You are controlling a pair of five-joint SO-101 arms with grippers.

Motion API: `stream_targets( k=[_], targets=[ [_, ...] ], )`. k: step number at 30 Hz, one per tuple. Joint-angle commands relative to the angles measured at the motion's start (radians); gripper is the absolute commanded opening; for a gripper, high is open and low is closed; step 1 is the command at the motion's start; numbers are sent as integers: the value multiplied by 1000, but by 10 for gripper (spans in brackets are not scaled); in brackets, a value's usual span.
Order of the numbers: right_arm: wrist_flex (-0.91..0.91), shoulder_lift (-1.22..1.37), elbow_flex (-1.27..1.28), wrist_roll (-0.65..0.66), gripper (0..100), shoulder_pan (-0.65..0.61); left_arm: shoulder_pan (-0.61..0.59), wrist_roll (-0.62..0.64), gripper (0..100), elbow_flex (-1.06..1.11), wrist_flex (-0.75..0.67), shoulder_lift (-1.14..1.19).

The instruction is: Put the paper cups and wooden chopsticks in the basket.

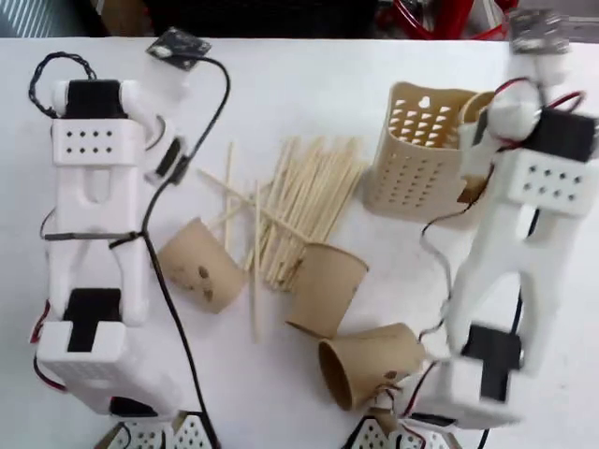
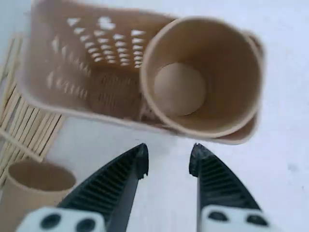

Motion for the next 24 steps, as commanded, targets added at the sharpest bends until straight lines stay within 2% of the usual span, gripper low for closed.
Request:
stream_targets(
  k=[1,5,9,16,24],
  targets=[
    [2,-231,258,78,156,-110,-38,-117,168,31,11,-93],
    [-1,-348,493,180,156,-209,-53,-290,236,236,9,-180],
    [-33,-395,672,269,156,-311,-56,-439,248,397,2,-248],
    [-139,-397,798,272,156,-346,-47,-488,249,555,-149,-254],
    [-142,-403,839,272,156,-283,5,-585,246,732,-265,-254]
  ],
)
